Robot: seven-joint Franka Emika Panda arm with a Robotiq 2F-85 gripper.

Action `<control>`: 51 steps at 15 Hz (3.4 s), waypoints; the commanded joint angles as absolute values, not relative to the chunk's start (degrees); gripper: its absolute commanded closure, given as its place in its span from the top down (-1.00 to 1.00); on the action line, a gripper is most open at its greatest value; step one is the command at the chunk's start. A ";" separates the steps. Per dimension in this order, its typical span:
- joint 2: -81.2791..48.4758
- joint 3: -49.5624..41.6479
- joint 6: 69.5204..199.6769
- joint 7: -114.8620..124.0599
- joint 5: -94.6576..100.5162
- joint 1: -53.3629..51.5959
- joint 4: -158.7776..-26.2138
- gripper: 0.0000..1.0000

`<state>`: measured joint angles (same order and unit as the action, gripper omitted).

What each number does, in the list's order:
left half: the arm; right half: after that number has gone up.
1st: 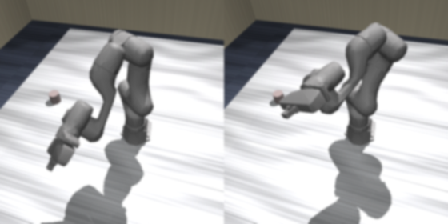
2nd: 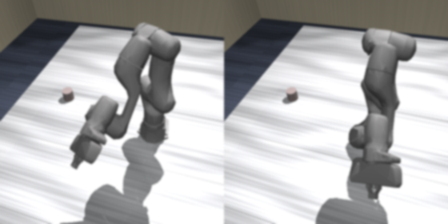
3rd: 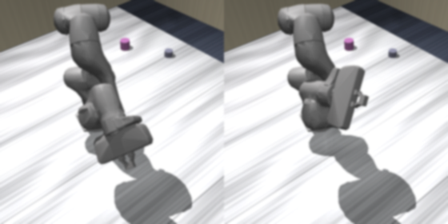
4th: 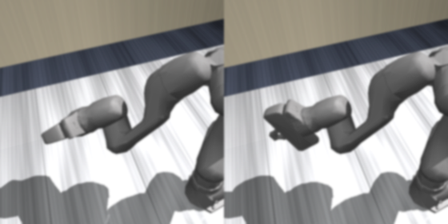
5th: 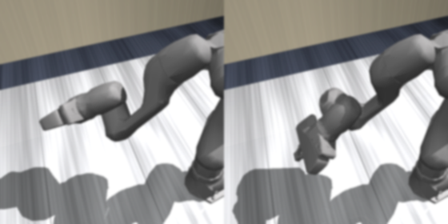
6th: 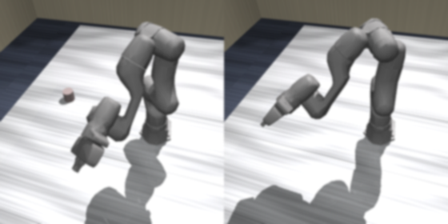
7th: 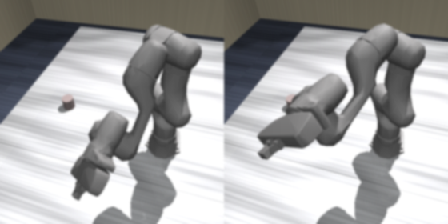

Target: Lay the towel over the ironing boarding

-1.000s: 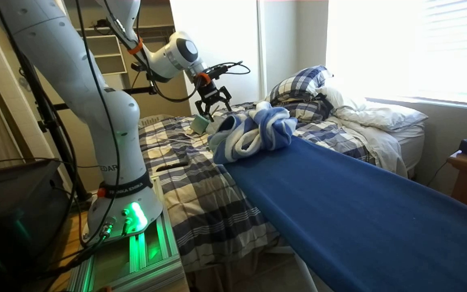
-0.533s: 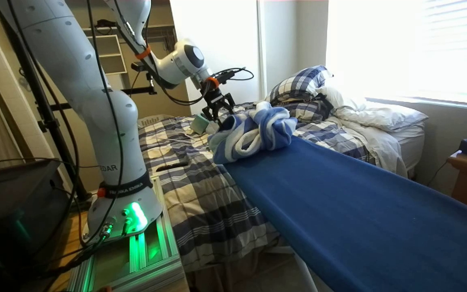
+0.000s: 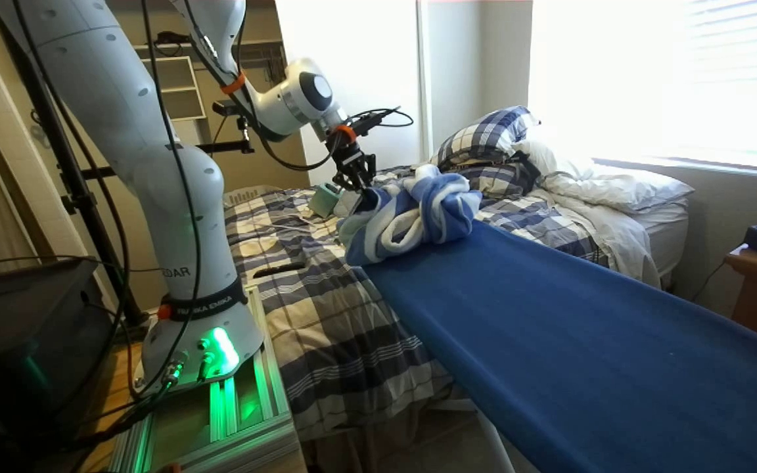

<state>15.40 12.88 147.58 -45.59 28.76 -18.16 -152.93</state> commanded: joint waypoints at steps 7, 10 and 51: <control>35.84 11.05 143.63 -40.98 8.38 -24.03 -157.28 -0.97; 45.10 11.17 140.35 -34.15 8.52 -24.63 -157.82 -0.97; 64.10 1.67 96.17 -9.44 42.46 6.36 -158.78 -0.97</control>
<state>67.81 4.00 99.10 -9.94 35.67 4.56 -158.92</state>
